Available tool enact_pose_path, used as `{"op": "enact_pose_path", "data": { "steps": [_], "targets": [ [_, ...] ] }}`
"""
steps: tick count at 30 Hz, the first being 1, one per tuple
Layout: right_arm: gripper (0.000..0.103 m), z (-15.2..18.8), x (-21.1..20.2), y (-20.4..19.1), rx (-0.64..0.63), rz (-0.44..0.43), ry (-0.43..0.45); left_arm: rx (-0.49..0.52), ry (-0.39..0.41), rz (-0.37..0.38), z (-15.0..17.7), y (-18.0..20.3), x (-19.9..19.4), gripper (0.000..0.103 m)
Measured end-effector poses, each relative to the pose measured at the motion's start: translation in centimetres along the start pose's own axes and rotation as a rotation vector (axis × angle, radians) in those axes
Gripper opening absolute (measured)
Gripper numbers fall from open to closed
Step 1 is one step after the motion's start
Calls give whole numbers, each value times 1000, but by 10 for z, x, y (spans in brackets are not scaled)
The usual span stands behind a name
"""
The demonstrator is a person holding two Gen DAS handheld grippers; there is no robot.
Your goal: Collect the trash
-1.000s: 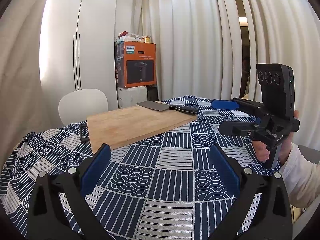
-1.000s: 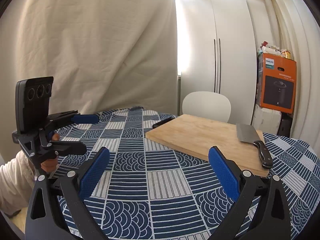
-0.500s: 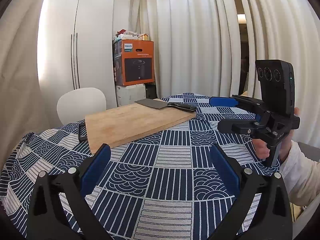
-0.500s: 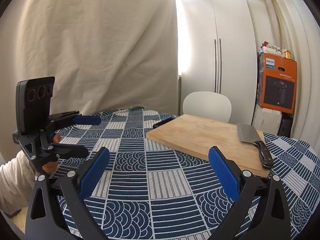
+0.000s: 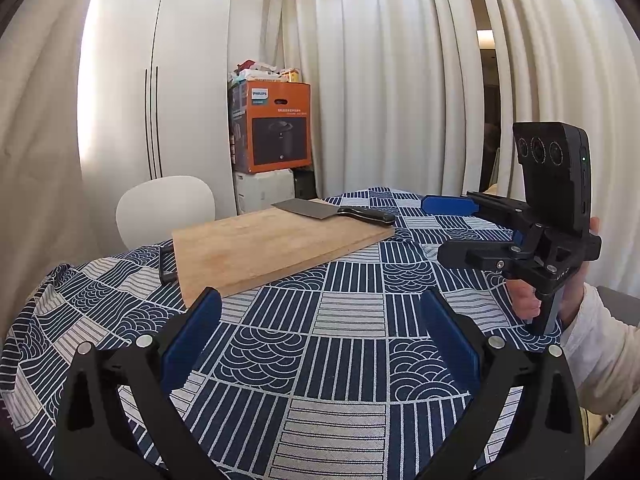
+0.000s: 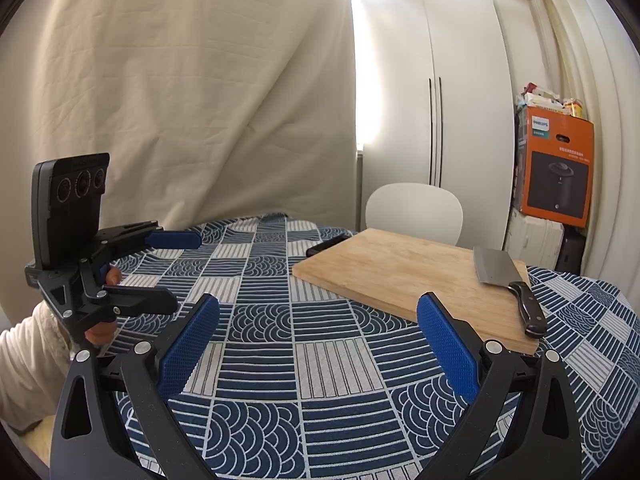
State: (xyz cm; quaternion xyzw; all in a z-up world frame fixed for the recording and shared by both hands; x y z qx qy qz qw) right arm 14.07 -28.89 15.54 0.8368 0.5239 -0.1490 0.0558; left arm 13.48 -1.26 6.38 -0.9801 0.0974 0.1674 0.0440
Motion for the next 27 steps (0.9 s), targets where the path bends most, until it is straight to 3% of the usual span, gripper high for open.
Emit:
{"op": "enact_pose_path", "data": {
  "steps": [27],
  "targets": [
    [95,0,1,-1,-2,-4,-1,5,3,20,0,0,0,97]
  ]
}}
Point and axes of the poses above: each gripper's, at about its wrist camera, not at the fingertips, and x roughly the way its jaws point, y to its right, z to its underside, the point moved 4 cm from there along x, roughly the way its jaws point, and after that the axes turned 3 degrees about -z, right-handed, at the moved point
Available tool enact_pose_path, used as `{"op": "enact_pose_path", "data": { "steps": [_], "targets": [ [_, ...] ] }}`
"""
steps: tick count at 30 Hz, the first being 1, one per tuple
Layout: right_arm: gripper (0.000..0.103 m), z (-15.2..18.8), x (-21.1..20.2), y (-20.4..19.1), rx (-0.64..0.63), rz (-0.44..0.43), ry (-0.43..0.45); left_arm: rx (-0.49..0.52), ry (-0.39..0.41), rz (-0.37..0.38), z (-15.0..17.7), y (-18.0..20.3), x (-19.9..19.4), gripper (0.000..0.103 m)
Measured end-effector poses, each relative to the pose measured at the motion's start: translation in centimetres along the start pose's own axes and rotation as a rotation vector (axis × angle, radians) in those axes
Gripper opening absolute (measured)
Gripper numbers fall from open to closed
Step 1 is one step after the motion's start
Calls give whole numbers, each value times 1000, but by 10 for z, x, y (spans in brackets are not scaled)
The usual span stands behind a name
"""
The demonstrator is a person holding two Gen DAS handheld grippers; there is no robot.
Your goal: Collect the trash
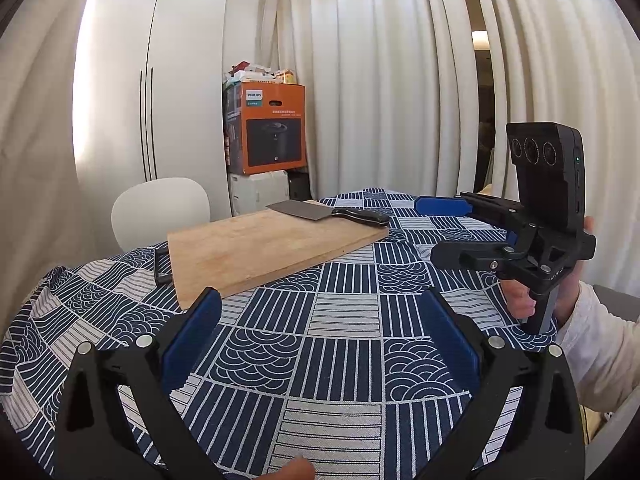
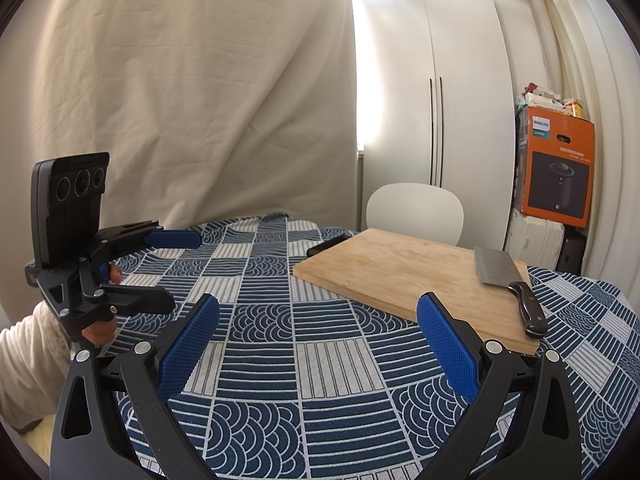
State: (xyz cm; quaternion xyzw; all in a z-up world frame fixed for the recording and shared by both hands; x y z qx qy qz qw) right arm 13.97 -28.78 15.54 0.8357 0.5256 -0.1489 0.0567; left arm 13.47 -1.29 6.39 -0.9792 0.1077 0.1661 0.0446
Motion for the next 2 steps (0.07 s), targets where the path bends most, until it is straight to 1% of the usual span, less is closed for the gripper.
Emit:
{"op": "enact_pose_path", "data": {
  "steps": [2],
  "targets": [
    [95,0,0,0,1,0,0,-5,0,-12,0,-1,0,97]
  ]
}}
Point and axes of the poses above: each gripper's, at about its wrist camera, not at the fingertips, and x roughly the way its jaws point, y to its right, z to its underside, the point moved 4 cm from there along x, roughly the way its jaws point, and after that the axes turned 3 degrees about -z, right-handed, at the moved point
